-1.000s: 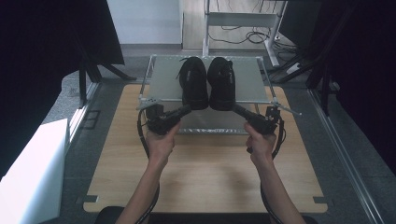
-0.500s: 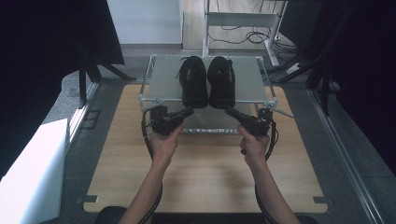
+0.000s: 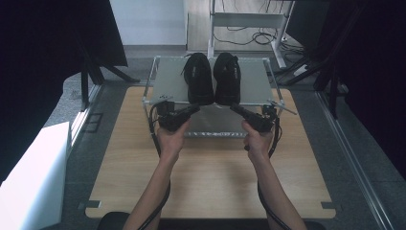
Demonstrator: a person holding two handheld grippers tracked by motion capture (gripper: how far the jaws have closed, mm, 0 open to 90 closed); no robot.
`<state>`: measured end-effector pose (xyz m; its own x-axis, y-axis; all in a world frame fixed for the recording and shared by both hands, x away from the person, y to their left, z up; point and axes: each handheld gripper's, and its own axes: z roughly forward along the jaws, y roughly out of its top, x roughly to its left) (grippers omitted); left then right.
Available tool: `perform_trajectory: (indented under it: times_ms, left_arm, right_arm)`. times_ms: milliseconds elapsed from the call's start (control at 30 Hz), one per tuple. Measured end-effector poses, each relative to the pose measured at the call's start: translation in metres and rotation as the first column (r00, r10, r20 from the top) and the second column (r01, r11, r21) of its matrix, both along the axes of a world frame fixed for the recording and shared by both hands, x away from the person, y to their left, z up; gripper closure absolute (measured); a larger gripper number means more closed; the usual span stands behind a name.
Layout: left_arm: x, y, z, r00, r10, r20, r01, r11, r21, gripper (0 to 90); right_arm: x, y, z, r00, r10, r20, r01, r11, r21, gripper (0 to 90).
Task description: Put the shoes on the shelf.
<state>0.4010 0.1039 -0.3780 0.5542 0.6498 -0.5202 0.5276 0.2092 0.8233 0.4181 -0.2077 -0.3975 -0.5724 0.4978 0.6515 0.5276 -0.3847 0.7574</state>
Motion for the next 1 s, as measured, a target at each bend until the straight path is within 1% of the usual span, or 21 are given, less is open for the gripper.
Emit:
perform_trajectory:
  times_ms: [100, 133, 233, 267, 300, 367, 467, 567, 633, 667, 767, 867, 900, 933, 967, 1000]
  left_arm:
    - [0.004, 0.0, 0.001, 0.9999, 0.013, -0.004, -0.013, 0.9999, 0.008, 89.7]
    - [0.006, 0.0, 0.001, 0.9998, 0.02, -0.006, -0.02, 0.9996, 0.017, 89.7]
    - [0.009, 0.0, 0.001, 0.9996, 0.024, -0.014, -0.024, 0.9996, 0.01, 89.7]
    - [0.011, -0.001, 0.0, 0.9993, 0.034, -0.014, -0.033, 0.9991, 0.024, 89.7]
    - [0.011, -0.001, 0.0, 0.9993, 0.034, -0.014, -0.033, 0.9991, 0.024, 89.7]
    - [0.016, 0.0, -0.002, 0.999, 0.037, -0.025, -0.037, 0.9992, 0.012, 89.7]
    - [0.019, -0.002, -0.003, 0.9981, 0.054, -0.031, -0.053, 0.9982, 0.029, 89.7]
    - [0.023, -0.001, -0.005, 0.9977, 0.054, -0.04, -0.053, 0.9984, 0.017, 89.7]
    - [0.024, -0.001, -0.005, 0.9978, 0.049, -0.045, -0.049, 0.9988, 0.001, 89.8]
    - [0.024, -0.001, -0.004, 0.9978, 0.048, -0.046, -0.048, 0.9988, 0.006, 89.7]
    - [0.023, -0.001, -0.004, 0.9977, 0.047, -0.048, -0.047, 0.9989, 0.002, 89.6]
    - [0.021, 0.0, -0.005, 0.998, 0.039, -0.049, -0.039, 0.9992, -0.01, 84.9]
    - [0.019, 0.002, -0.007, 0.9986, 0.017, -0.049, -0.019, 0.9994, -0.029, 81.9]
    - [0.019, 0.002, -0.007, 0.9986, 0.017, -0.049, -0.019, 0.9994, -0.029, 79.7]
    - [0.016, 0.004, -0.01, 0.9987, -0.007, -0.051, 0.006, 0.9994, -0.034, 76.6]
    - [0.016, 0.004, -0.01, 0.9987, -0.007, -0.051, 0.006, 0.9994, -0.034, 73.1]
  right_arm:
    - [0.006, 0.001, -0.001, 0.9999, -0.012, -0.011, 0.012, 1.0, 0.004, 90.0]
    - [0.008, 0.002, -0.002, 0.9998, -0.017, -0.013, 0.017, 1.0, 0.007, 90.0]
    - [0.01, 0.002, -0.003, 0.9995, -0.021, -0.022, 0.022, 1.0, 0.012, 90.0]
    - [0.013, 0.002, -0.004, 0.9992, -0.028, -0.028, 0.029, 0.999, 0.018, 90.0]
    - [0.014, 0.002, -0.004, 0.9992, -0.028, -0.03, 0.029, 0.999, 0.022, 90.0]
    - [0.016, 0.002, -0.005, 0.9988, -0.033, -0.035, 0.034, 0.999, 0.025, 90.0]
    - [0.019, 0.002, -0.006, 0.9982, -0.04, -0.046, 0.041, 0.999, 0.034, 90.0]
    - [0.02, 0.002, -0.007, 0.9979, -0.042, -0.049, 0.044, 0.998, 0.037, 90.0]
    - [0.022, 0.002, -0.007, 0.9976, -0.044, -0.053, 0.046, 0.998, 0.04, 90.0]
    - [0.022, 0.003, -0.007, 0.9976, -0.043, -0.054, 0.046, 0.998, 0.043, 90.0]
    - [0.022, 0.002, -0.008, 0.9979, -0.038, -0.053, 0.041, 0.998, 0.045, 90.0]
    - [0.021, 0.001, -0.007, 0.9976, -0.039, -0.057, 0.042, 0.998, 0.039, 90.0]
    - [0.019, -0.001, -0.007, 0.9982, -0.028, -0.054, 0.03, 0.999, 0.042, 90.0]
    - [0.017, -0.002, -0.007, 0.9985, -0.017, -0.051, 0.02, 0.999, 0.043, 89.8]
    - [0.016, -0.003, -0.007, 0.9988, -0.009, -0.049, 0.011, 0.999, 0.041, 89.1]
    - [0.016, -0.003, -0.007, 0.9988, -0.009, -0.049, 0.011, 0.999, 0.041, 89.1]
